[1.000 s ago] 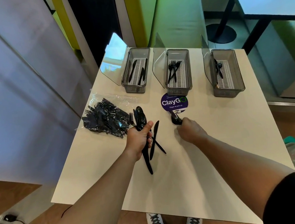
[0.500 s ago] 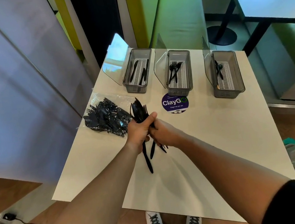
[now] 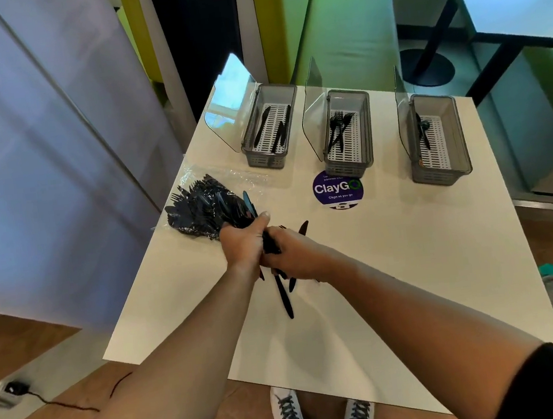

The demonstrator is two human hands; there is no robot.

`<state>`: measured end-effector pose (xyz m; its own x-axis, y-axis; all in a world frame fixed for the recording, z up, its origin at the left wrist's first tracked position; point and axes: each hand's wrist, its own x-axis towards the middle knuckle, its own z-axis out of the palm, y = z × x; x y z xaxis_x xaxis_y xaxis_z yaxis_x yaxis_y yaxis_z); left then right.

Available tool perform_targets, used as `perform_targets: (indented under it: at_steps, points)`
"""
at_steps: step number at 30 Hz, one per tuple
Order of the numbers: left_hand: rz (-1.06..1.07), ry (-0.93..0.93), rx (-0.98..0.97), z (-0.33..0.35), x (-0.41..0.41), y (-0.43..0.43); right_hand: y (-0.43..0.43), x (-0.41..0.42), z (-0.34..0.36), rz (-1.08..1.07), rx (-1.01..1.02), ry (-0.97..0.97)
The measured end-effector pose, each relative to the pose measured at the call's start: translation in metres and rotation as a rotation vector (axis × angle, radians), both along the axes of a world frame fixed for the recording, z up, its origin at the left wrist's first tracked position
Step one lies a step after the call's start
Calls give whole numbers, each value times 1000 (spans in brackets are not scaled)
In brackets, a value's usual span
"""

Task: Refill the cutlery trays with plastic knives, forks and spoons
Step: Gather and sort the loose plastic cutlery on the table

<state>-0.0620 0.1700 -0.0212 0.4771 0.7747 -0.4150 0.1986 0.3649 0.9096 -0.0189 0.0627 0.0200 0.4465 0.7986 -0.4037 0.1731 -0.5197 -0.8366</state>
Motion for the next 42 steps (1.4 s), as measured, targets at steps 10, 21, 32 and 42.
perform_targets:
  at_steps: [10,21,32,42]
  points:
    - [32,15,65,-5,-12,17,-19,6,-41,-383,-161,-205]
    - [-80,104,97,-21,-38,21,-8,-19,-54,-292,-657,-597]
    - [-310,96,69,-28,-58,19,-8,-7,-55,-267,-621,-461]
    - [-417,114,-1,-22,-50,6,-31,-10,-61,-187,-682,-590]
